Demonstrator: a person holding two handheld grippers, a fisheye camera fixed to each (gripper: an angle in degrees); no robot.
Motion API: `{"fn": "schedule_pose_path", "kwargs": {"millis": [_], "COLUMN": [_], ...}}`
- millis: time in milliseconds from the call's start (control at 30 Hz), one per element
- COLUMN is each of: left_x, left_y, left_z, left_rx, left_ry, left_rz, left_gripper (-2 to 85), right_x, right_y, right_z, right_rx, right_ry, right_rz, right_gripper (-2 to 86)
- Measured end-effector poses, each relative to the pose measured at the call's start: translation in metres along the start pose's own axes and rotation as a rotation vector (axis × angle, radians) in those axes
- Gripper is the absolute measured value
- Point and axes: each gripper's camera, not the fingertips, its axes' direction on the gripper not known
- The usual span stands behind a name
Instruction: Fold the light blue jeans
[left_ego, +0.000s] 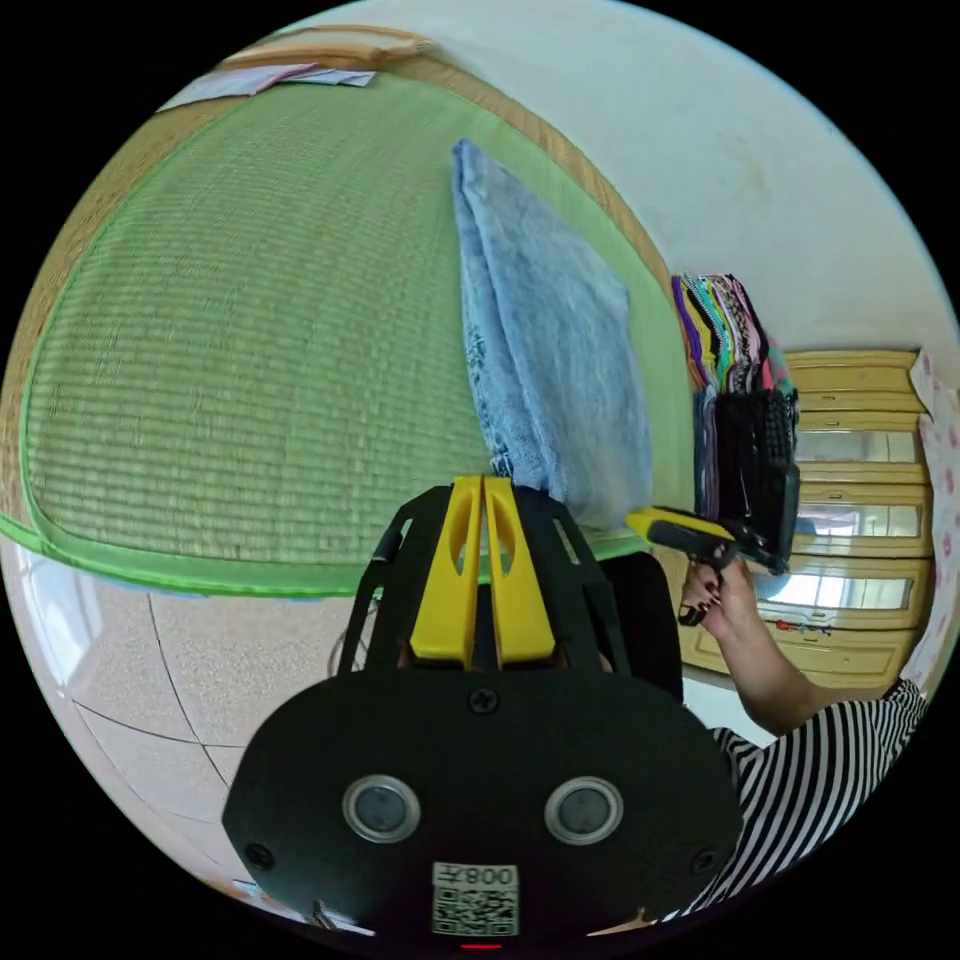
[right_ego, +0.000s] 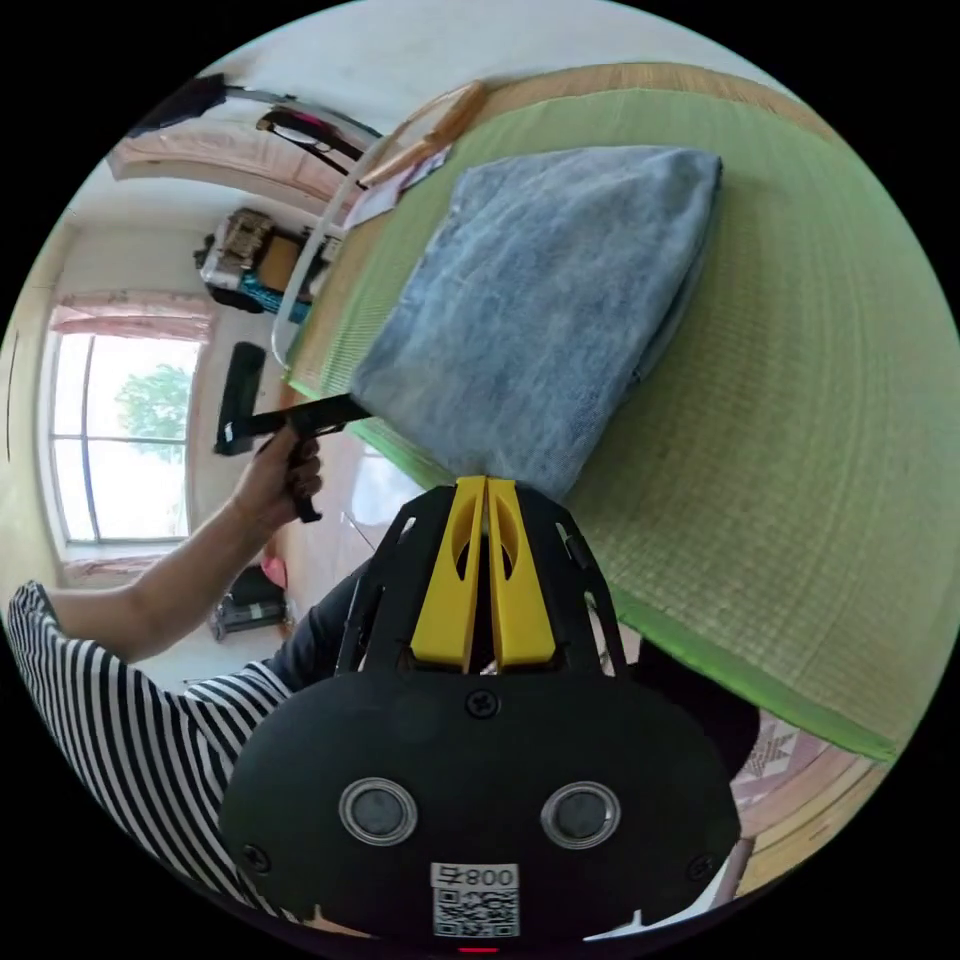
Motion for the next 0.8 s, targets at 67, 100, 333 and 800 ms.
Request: {"fn": "schedule_pose_path", "kwargs": {"millis": [67,100,333,800], "left_x": [0.013,0.018,0.075,0.05], "left_y": [0.002,0.002,0.02,0.016], "left_z": [0.018,0.024,0.06,0.073], "left_rx": [-0.054,-0.073,-0.158,-0.106], "left_ry": [0.059,0.072,0.09,0.026], "left_rz": [0.042,0.06,0.316,0.359], "left_gripper": [0.0,0.0,0.1,0.4], "right_x": [0.024,0.042,0.113,0.15], "right_y": [0.004,0.01,0.081,0.125], "right_z": [-0.014,-0.028,-0.087,-0.057], "right_rx": [0.0,0.02,0.159,0.173], "right_ry": [0.007,0.02,-0.117,-0.299], "right_rz": [0.014,0.042,0.161,0.158], "right_gripper": [0.0,0.0,0.1,3.1]}}
